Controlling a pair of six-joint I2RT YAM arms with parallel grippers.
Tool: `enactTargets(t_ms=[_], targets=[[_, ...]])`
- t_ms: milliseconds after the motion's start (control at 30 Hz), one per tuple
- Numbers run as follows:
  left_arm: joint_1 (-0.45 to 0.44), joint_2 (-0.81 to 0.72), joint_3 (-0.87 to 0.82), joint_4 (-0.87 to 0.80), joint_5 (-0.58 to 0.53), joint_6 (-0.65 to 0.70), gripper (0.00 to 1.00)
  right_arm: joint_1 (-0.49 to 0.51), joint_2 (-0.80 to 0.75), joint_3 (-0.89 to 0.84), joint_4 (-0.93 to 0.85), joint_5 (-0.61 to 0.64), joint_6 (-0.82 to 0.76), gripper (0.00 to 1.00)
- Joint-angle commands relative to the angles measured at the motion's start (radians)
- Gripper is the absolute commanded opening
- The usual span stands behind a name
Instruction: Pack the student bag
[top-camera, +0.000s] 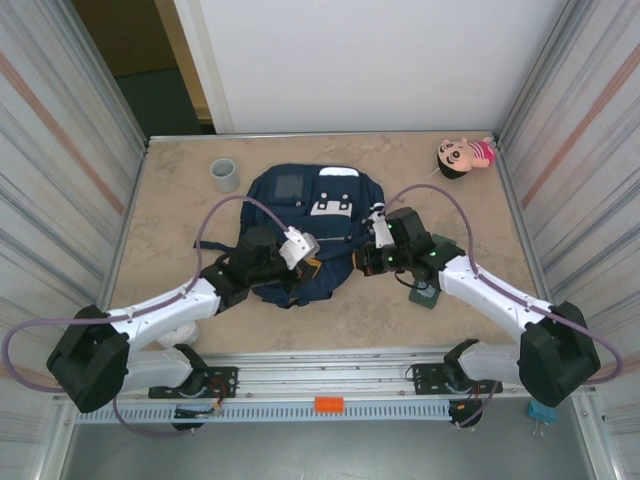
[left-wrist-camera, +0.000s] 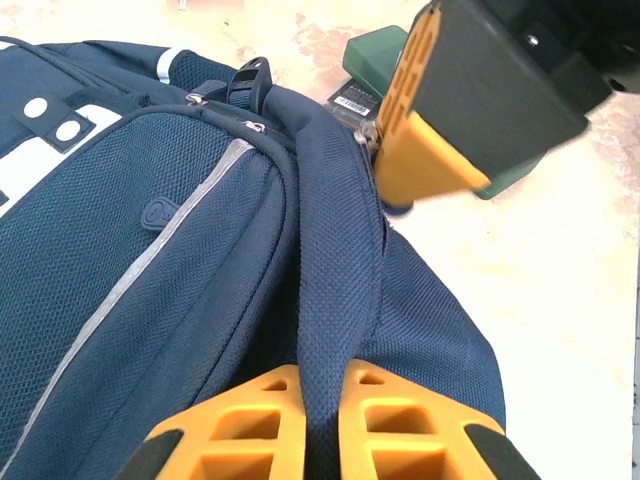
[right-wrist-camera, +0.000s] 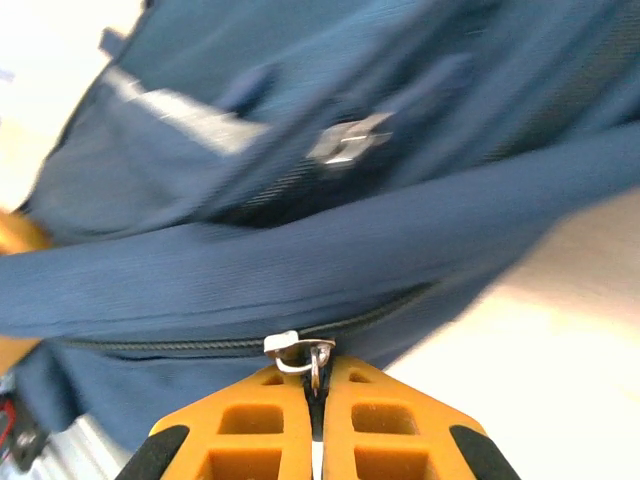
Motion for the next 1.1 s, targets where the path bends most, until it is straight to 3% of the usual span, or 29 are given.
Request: enactTargets(t_ms=[0,333,500,567,633,667,700,767,833,967,1067], targets=[[0.023,-0.086,0.01,0.042,-0.025,-0.005,0.0,-0.076,-0.02,-0.017,-0.059,0.124,0.021,0.0],[0.026,-0.172,-0.005,-0.067,0.157,0.053,0.0,-0.255,0.194,0.009,0.108,0.094,0.041,0.0],[0.02,-0.202,-0.003,-0.112,0.189,0.052,0.0,-0.272,0.273,0.037,0.179,0.037,0.039,0.0],[0.009,-0.203,0.002,-0.141,0.164,0.058,0.0,-0.271,0.24,0.023,0.185,0.017,0.038,0.09],[0.002,-0.212,0.008,-0.168,0.127,0.062,0.16,-0.271,0.17,0.0,0.164,0.002,0.03,0.31],[0.004,-0.224,0.014,-0.19,0.091,0.066,0.34,-0.271,0.12,-0.007,0.137,-0.003,0.026,0.39],[0.004,-0.238,0.02,-0.212,0.06,0.081,0.49,-0.268,0.066,-0.019,0.108,-0.002,0.02,0.44],[0.006,-0.269,0.036,-0.261,-0.013,0.116,0.65,-0.259,-0.044,-0.045,0.064,-0.004,0.016,0.48],[0.017,-0.288,0.051,-0.306,-0.081,0.174,0.71,-0.247,-0.148,-0.077,0.045,-0.013,0.016,0.5],[0.017,-0.192,0.136,-0.459,-0.313,0.307,0.71,-0.214,-0.319,-0.147,0.058,-0.026,0.014,0.52],[-0.006,-0.083,0.175,-0.506,-0.349,0.411,0.73,-0.183,-0.373,-0.184,0.084,-0.013,0.01,0.53]])
